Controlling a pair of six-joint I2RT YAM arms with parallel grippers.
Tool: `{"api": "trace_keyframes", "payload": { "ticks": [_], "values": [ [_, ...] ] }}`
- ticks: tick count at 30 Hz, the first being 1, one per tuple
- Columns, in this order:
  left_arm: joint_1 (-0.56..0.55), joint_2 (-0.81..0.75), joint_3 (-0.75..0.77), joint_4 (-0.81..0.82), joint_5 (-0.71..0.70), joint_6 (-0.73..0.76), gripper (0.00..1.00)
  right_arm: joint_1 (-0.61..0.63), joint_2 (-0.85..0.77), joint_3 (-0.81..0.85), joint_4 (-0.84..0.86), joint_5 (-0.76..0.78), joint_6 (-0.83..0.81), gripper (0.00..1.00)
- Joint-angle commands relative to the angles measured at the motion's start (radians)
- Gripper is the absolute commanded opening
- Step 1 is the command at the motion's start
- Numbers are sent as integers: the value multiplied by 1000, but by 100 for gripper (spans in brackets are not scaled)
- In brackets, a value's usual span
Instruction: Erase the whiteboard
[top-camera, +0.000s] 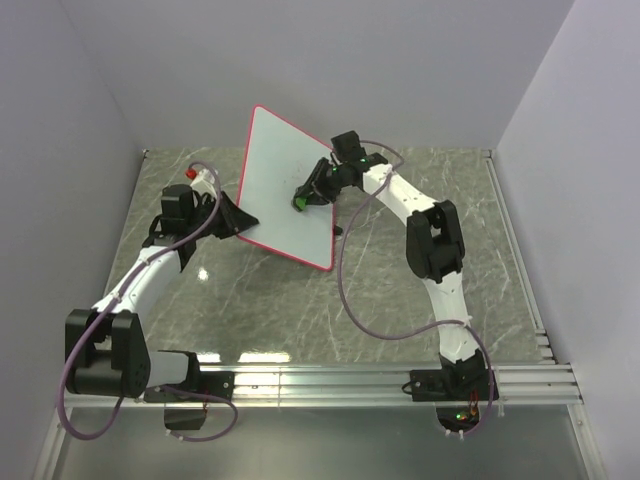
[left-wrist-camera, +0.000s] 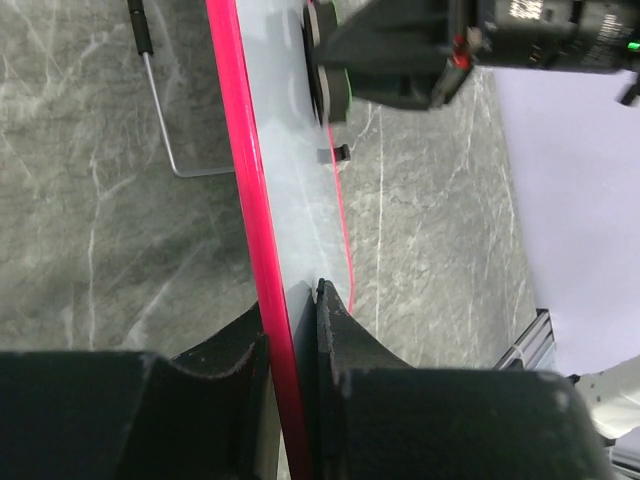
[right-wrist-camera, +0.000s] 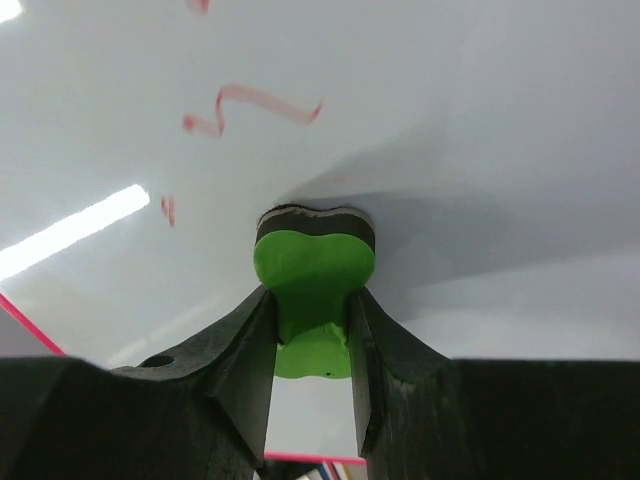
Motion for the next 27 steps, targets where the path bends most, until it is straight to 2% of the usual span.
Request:
{"api": "trace_keyframes", "payload": {
  "ticks": [1, 4, 5, 8, 11, 15, 20, 24, 27],
  "values": [
    [-86, 68, -33, -170, 77, 240, 0, 84, 42, 31, -156, -13, -97, 0],
    [-124, 69, -35, -223, 41, 271, 0, 81, 138, 224, -208, 9, -74, 0],
    [-135, 69, -35, -247, 29, 278, 0, 73, 204, 349, -237, 14, -58, 0],
    [-190, 84, -22, -320, -14, 326, 0, 43, 273, 442, -213, 13, 14, 0],
    [-224, 115, 4, -345, -18, 361, 0, 13, 269, 390, -144, 26, 51, 0],
    [-259, 184, 45, -382, -19, 396, 0, -7, 277, 419, -173, 52, 19, 0],
    [-279, 313, 100, -430, 101, 462, 0, -17, 235, 375, -206, 66, -45, 0],
    [-403, 455, 206, -503, 144, 543, 0, -14, 176, 300, -297, 94, -140, 0],
    [-477, 512, 254, -546, 175, 594, 0, -13, 75, 139, -331, 111, -229, 0]
  ]
}}
